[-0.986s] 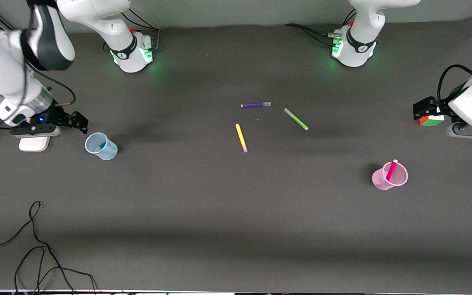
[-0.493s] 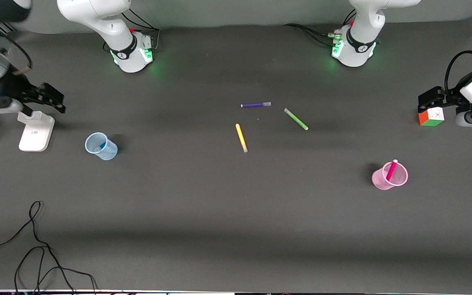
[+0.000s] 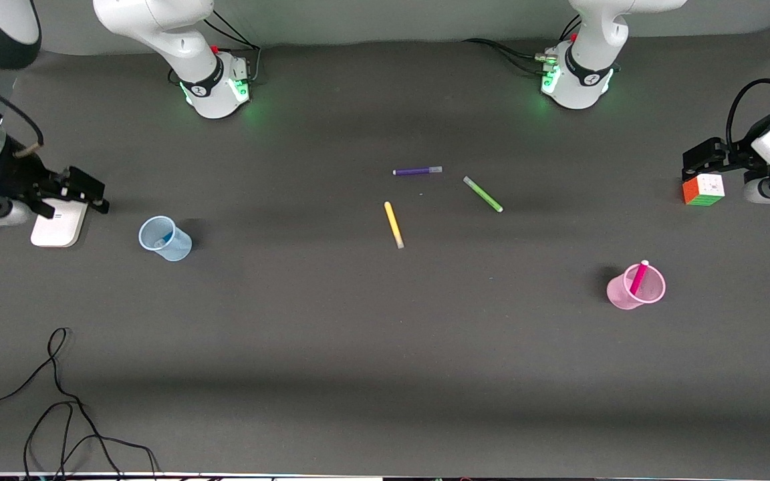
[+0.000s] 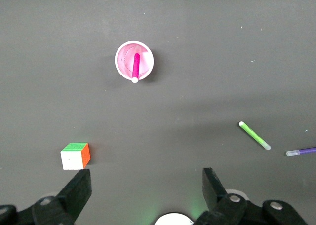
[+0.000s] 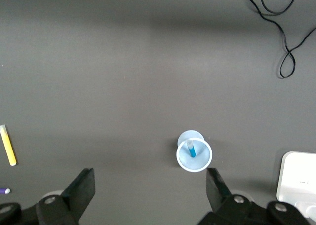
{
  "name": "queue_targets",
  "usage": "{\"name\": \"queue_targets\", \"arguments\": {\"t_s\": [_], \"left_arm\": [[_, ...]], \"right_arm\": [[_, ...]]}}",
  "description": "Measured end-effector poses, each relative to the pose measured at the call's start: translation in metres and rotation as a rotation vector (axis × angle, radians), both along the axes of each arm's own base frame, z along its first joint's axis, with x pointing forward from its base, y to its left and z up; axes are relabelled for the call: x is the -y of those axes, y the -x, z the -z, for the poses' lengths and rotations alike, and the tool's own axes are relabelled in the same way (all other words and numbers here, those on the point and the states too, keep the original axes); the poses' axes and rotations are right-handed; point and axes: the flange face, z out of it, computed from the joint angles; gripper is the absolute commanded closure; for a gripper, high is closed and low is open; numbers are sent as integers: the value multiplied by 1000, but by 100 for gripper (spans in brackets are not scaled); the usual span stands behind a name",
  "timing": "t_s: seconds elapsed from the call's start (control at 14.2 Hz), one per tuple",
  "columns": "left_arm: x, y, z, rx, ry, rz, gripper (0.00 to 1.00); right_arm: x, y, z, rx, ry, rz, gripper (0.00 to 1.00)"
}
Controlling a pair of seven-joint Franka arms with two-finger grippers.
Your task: Place pink and blue markers in matching cups
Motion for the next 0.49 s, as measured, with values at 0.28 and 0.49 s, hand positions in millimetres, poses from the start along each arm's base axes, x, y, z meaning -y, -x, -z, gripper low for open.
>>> {"name": "queue_targets", "arguments": {"t_s": [0.28,0.49], "left_arm": [[0,0,0,0,0,0,0],[0,0,0,0,0,0,0]], "right_arm": [[0,-1,1,-16,2,1,0],[2,-2,-7,1,1,5,0]]}}
